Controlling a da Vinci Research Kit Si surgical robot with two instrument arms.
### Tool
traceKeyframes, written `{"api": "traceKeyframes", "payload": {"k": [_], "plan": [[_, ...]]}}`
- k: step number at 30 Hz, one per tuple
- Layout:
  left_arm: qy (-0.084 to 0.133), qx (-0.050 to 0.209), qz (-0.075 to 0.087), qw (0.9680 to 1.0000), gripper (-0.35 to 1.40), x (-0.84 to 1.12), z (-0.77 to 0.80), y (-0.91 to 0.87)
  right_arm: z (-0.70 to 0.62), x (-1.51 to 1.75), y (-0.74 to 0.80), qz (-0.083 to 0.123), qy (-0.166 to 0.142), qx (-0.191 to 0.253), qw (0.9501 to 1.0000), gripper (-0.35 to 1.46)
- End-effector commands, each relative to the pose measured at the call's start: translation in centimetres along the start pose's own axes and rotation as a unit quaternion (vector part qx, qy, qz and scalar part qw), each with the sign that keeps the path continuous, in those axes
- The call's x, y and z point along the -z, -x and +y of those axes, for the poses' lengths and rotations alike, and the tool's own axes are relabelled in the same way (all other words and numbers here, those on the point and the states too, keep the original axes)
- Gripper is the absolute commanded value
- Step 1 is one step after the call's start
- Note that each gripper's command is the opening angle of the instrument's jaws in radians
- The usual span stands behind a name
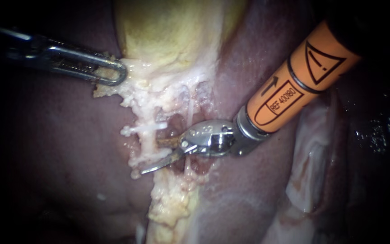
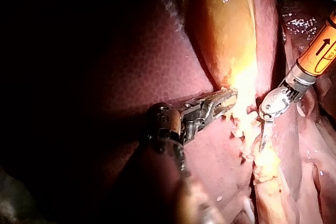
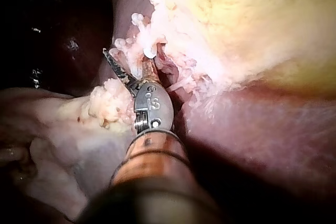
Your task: Go to the cutting position left tube
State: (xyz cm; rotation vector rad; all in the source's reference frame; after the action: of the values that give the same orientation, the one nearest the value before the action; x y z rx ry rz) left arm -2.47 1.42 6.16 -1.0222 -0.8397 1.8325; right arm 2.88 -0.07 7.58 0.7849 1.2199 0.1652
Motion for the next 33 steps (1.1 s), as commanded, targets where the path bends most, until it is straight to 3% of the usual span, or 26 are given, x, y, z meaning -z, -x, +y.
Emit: {"api": "traceKeyframes", "payload": {"k": [1, 12, 22, 33], "plan": [[0.0, 0.0, 0.0, 1.0, -0.35, 0.0, 0.0, 0.0, 0.0, 0.0, -0.01, 0.003, -0.001, 0.001, 1.0, 1.23], [0.0, 0.0, 0.0, 1.0, -0.35, 0.01, 0.0, 0.0, -0.04, 0.29, -0.17, 0.007, -0.01, -0.004, 0.9999, 1.21], [0.0, 0.0, 0.0, 1.0, -0.35, -0.01, 0.0, 0.0, -0.09, 0.05, -0.12, 0.005, -0.03, 0.01, 0.9995, 1.16], [0.0, 0.0, 0.0, 1.0, -0.35, -0.01, 0.0, -0.01, 0.13, -0.31, -0.22, 0.045, -0.011, 0.001, 0.9989, 1.15]]}}
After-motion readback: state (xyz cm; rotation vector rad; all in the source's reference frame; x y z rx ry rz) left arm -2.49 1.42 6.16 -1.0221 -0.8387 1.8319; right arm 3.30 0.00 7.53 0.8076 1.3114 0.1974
